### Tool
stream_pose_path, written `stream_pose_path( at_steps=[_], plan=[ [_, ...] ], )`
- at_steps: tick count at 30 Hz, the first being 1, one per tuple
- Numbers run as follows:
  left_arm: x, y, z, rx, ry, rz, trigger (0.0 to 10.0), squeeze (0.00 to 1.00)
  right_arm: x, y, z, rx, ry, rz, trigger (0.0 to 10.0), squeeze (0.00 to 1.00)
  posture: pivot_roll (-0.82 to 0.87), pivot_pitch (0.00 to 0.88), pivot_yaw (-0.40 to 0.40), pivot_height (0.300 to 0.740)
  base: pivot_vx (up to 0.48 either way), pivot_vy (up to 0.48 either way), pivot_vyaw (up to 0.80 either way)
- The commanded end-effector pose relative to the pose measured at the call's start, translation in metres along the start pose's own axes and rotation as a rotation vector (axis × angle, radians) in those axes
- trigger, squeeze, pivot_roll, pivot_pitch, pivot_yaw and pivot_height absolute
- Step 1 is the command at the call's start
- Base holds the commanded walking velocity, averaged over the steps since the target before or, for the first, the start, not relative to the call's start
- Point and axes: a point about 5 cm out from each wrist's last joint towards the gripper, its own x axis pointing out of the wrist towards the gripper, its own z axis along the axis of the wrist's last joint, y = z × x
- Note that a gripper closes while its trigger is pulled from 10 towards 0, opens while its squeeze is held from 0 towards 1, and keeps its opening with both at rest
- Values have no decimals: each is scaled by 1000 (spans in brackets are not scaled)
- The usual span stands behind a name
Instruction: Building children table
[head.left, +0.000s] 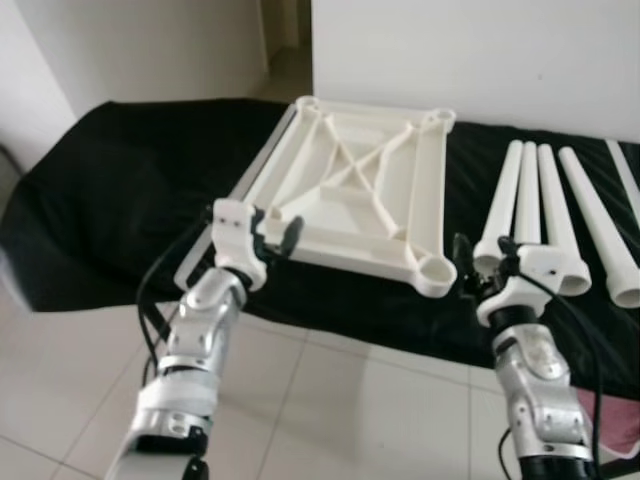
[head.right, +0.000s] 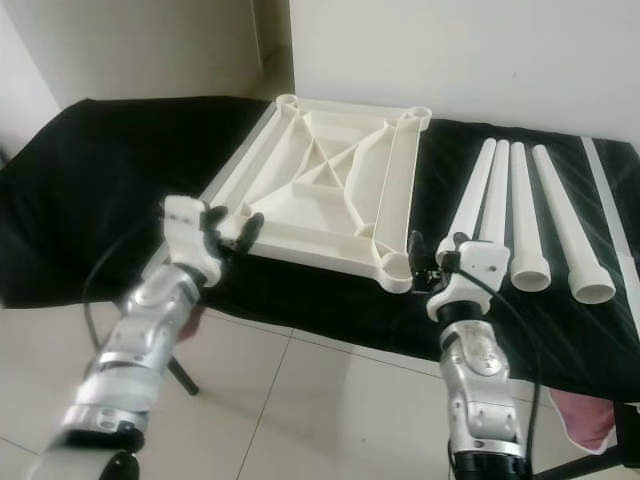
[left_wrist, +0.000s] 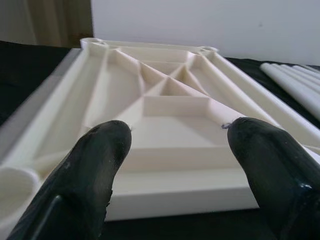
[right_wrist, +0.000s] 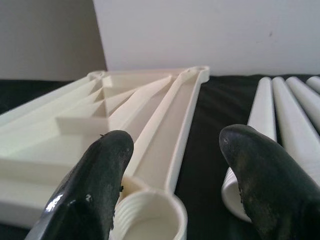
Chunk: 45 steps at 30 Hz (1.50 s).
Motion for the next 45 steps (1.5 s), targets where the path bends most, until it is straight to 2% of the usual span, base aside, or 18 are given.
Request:
stream_pose_path(
  at_steps=[1,7,8,11,24,37,45],
  plan=[
    [-2,1,2,19,-21,66,10000,0,-4,1,-5,-21,7,-21,10000,0,-18,0,37,740,0,0,0],
    [-4,-4,4,38,-62,48,10000,0,-5,1,-2,-58,-26,-67,10000,0,-9,0,38,740,0,0,0],
    [-4,-3,3,57,-61,48,10000,0,-5,2,-2,-76,-30,-67,10000,0,-9,0,39,740,0,0,0],
    [-4,1,3,37,-59,51,10000,0,-4,2,-1,-105,-40,-78,10000,0,-11,0,40,740,0,0,0],
    [-5,6,8,40,-95,66,10000,0,-2,-8,-1,-135,-52,-132,10000,0,-13,0,31,740,229,0,0],
    [-7,7,8,35,-104,74,10000,0,-4,-7,0,-171,-71,-126,10000,0,-5,0,18,740,317,0,0],
    [-10,9,10,7,-133,95,10000,0,-6,-5,1,-193,-78,-115,10000,0,-5,0,17,740,0,0,0]
  ],
)
